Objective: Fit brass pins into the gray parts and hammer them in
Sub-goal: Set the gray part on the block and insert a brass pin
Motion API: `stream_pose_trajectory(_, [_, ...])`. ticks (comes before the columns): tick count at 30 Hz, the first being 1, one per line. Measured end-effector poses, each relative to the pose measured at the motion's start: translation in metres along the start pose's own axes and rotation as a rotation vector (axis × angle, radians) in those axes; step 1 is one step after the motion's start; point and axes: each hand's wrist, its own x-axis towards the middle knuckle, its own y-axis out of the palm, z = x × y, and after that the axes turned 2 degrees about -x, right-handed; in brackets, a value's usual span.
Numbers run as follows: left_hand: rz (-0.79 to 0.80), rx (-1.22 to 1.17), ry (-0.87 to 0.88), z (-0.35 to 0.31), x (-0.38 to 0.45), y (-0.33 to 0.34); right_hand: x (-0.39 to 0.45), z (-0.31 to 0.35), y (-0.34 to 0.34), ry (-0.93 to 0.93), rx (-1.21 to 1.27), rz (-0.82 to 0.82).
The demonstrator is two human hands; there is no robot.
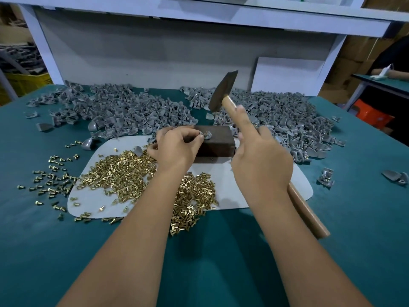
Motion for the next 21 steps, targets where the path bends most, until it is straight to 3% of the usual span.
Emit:
stream_pose_trajectory(4, [0.019,-0.046,-0.017,0.0003,-0.0006,-0.0006,0.0006,0.0006,0.0037,-0.050,-0.047,0.160])
stream_pose_trajectory(9, [0.030,-0.010,-0.054,0.0001,0.0006,-0.0001,0.0010,-0.0005,0.0010,-0.006,-0.028,0.009])
stream_pose_trajectory(13, [0.021,-0.013,-0.042,0.0000,-0.0002,0.0005,0.0028,0.0022,0.0035,-0.047,-0.057,0.159])
stream_pose_trajectory(19, [-0.004,0.021,-0.029,0.0025,0.0008,0.0032,0.0051,0.0001,-0.0028,0.028,-0.011,0.002])
stream_pose_trajectory(21, [-0.009,0.002,-0.025,0.0037,0.0009,0.0028,0.0026,-0.0010,-0.0021,-0.006,-0.025,0.068])
